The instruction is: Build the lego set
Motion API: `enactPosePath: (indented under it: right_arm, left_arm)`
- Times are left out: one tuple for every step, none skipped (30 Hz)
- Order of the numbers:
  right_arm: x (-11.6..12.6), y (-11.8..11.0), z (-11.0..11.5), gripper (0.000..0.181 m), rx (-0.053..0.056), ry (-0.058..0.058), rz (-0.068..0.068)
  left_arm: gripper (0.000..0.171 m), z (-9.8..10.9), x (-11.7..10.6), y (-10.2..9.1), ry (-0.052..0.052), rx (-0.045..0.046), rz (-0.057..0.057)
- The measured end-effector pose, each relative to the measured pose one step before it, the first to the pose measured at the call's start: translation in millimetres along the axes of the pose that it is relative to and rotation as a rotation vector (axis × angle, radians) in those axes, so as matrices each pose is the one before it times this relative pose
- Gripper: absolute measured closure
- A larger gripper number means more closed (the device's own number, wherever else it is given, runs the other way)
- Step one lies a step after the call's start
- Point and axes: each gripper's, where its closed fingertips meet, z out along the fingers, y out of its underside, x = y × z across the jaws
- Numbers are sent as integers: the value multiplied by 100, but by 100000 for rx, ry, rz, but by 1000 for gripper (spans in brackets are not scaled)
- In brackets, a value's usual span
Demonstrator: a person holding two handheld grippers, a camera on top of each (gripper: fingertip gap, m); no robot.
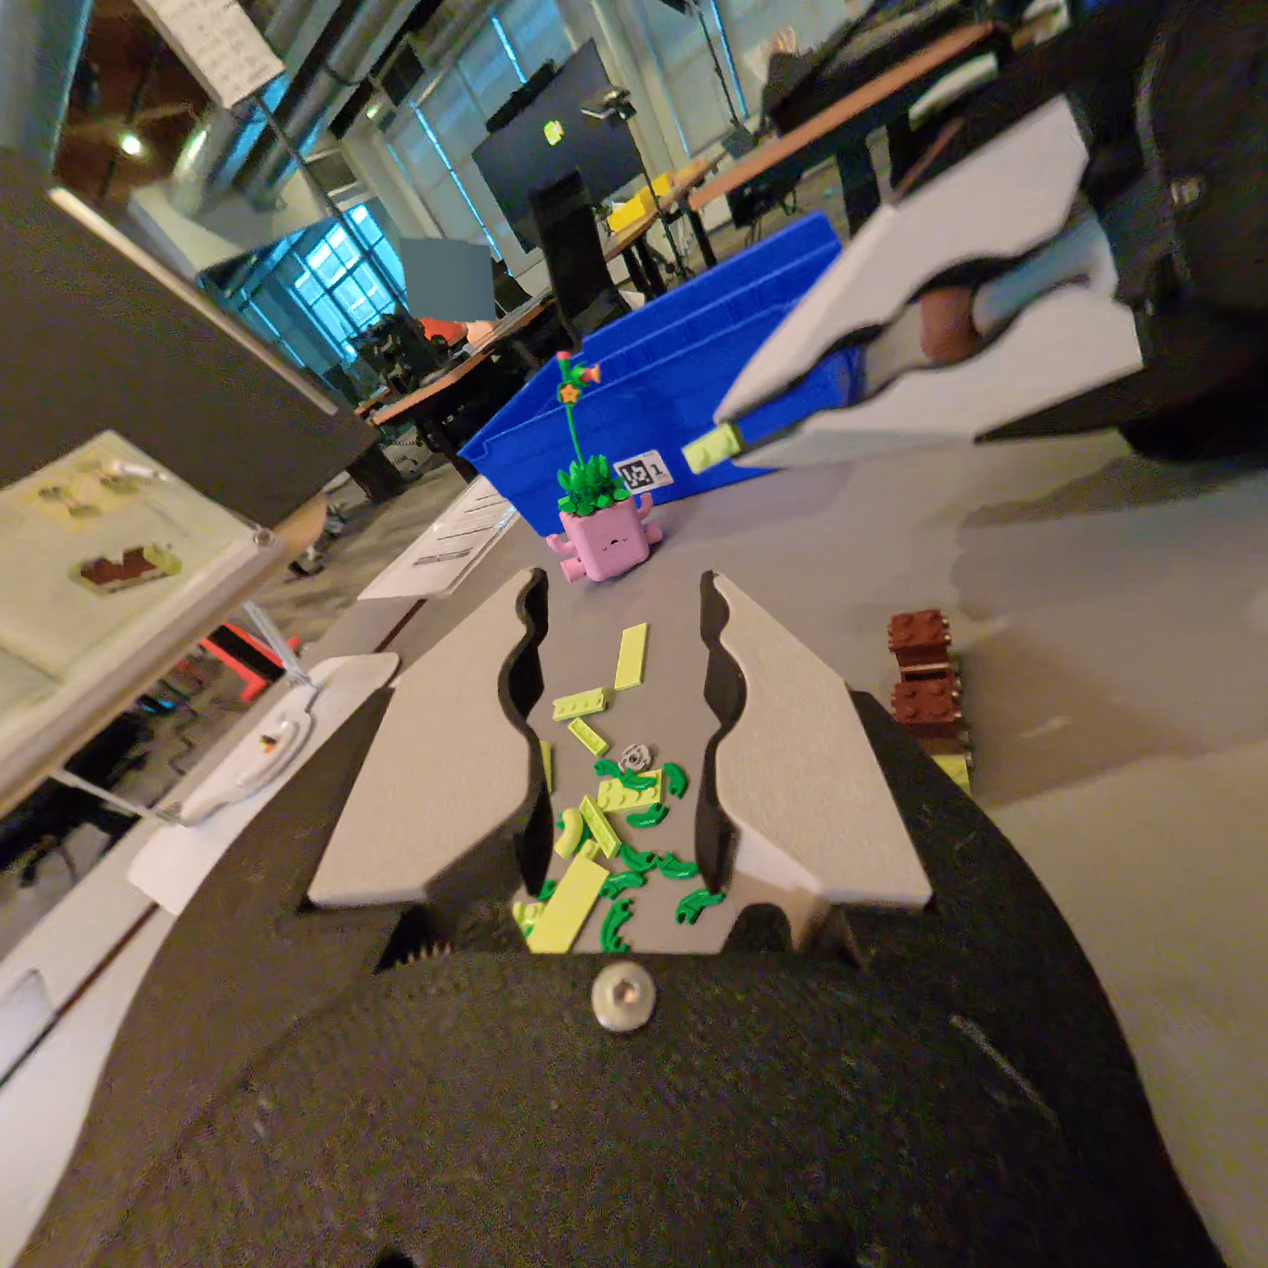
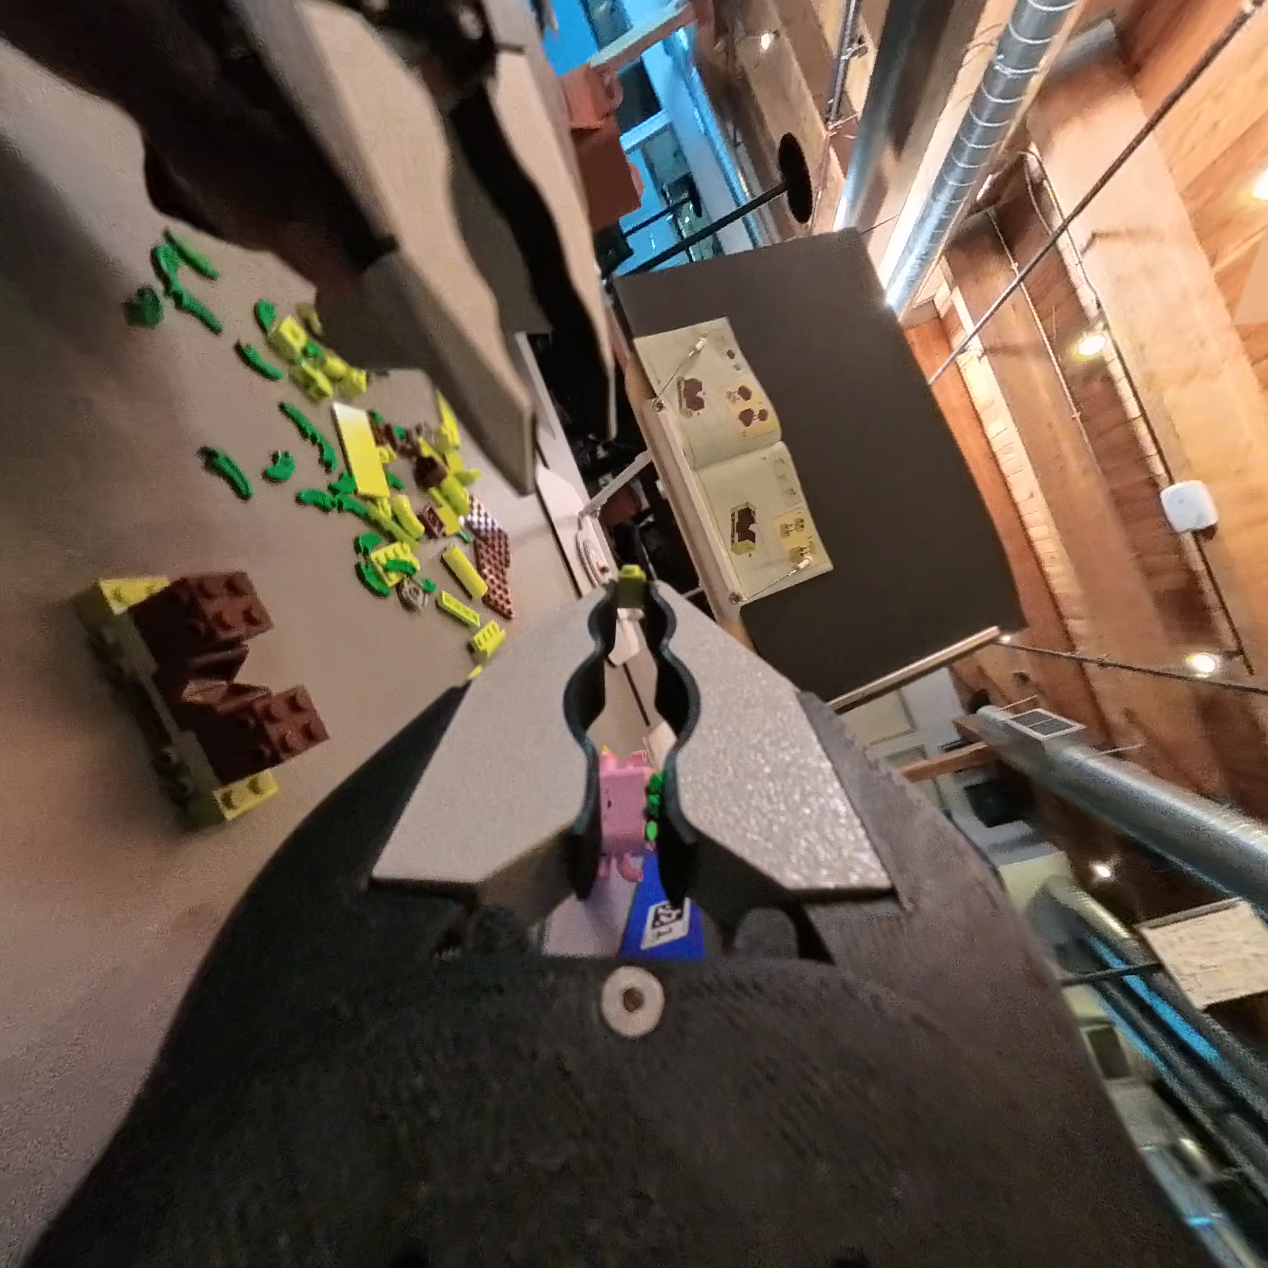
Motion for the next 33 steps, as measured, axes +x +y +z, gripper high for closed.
enactPosePath:
  right_arm:
    - [-301, 223, 160, 176, -1185, -594, -1777]
    - [-205, 489, 262, 176, -1982, -640, 1326]
    - [-278, 929, 414, 176, -3693, -1939, 5301]
    - [-526, 1332, 542, 176, -5561, -4896, 9592]
    - [-575, 1634, 563, 176, -7572, -7073, 13369]
    - [-261, 1639, 436, 175, -8374, -7319, 16029]
    - [-84, 1173, 277, 175, -5987, -8482, 16645]
    - [40, 736, 89, 176, -3275, -8384, 16110]
    - [79, 391, -50, 176, -964, -7692, 13997]
    - [137, 223, -99, 176, 477, -5682, 10454]
    - [396, 332, -54, 176, -4, -1772, 5444]
    - [684, 517, 34, 176, -1448, 2276, 418]
    - [621, 632, 150, 176, -2751, 3764, -2293]
    - [298, 614, 271, 176, -3281, 2555, -2310]
    - [-65, 444, 336, 176, -2658, 606, -1022]
    - [-236, 339, 344, 176, -2366, -449, -257]
    - [-121, 272, 273, 175, -2297, 455, -510]
    - [-15, 62, 119, 176, -825, 1211, -835]
    - [-8, -5, 45, 176, -228, 977, -270]
    - [-110, 27, 30, 176, -348, -234, 467]
    - [-210, 140, 52, 176, -921, -1373, 761]
    - [-225, 209, 93, 176, -1401, -1730, 634]
    - [-274, 174, 74, 175, -1147, -2156, 354]
    - [-290, 89, 49, 172, -678, -2223, 727]
    - [-314, 2, 32, 169, -123, -2386, 1273]
    - [-265, -62, -15, 169, 313, -2180, 1419]
    - [-160, -63, -16, 168, 311, -1532, 1193]
    - [-125, -18, -14, 168, 72, -1192, 819]
    - [-100, 29, 8, 168, -214, -952, 474]
    - [-92, 50, 20, 168, -381, -714, 176]
    - [-93, 55, 41, 167, -426, -544, -122]
    - [-54, 49, 37, 167, -412, -82, -353]
    - [10, 31, 27, 166, -249, 401, -371]
  left_arm:
    - [128, -56, -411, 24, -543, 654, -3666]
    - [129, -69, -399, 36, -688, 627, -3029]
    - [130, -60, -339, 58, -535, 499, -2572]
    - [131, -36, -317, 105, -608, 192, -2226]
    - [131, -17, -288, 137, -584, -40, -1824]
    - [132, -20, -165, 137, 100, -125, -1212]
    - [133, -14, -112, 197, 231, -511, -485]
    - [134, -9, -198, 220, -477, -742, 34]
    - [134, -33, -191, 170, -549, -405, 80]
    - [135, -39, -109, 63, -56, 113, -283]
    - [135, -28, -96, 11, -17, 299, -668]
    - [135, -7, -60, 16, 64, 175, -626]
    - [136, 23, -28, 59, 145, -121, -311]
    - [136, 42, 16, 100, 89, -318, 59]
    - [136, 39, 23, 105, 29, -377, 429]
    - [136, 39, 46, 98, -27, -382, 710]
    - [136, 37, 49, 87, 17, -399, 848]
    - [136, 31, 36, 68, -58, -336, 842]
    - [137, 25, 14, 45, -182, -137, 785]
    - [137, 18, -4, 55, -149, -110, 582]
    - [138, 12, -32, 66, -239, -179, 357]
    - [140, 23, -113, 73, -707, -158, 182]
    - [143, 19, -202, 82, -1214, -214, -5]
    - [145, 12, -124, 76, -649, -303, -81]
    - [146, -20, -89, 18, -346, -27, -274]
    - [147, -60, -93, -73, -392, 451, -336]
    - [148, -72, -91, -121, -368, 714, -247]
    - [149, -58, -91, -82, -375, 478, -204]
    - [149, -20, -72, 16, -286, 94, -168]
    - [149, 17, -50, 75, -53, -249, -223]
    - [149, 12, -21, 63, 68, -184, -260]
    - [149, 2, -34, 14, -79, -5, -202]
    - [149, -6, -56, 10, -198, 30, -140]
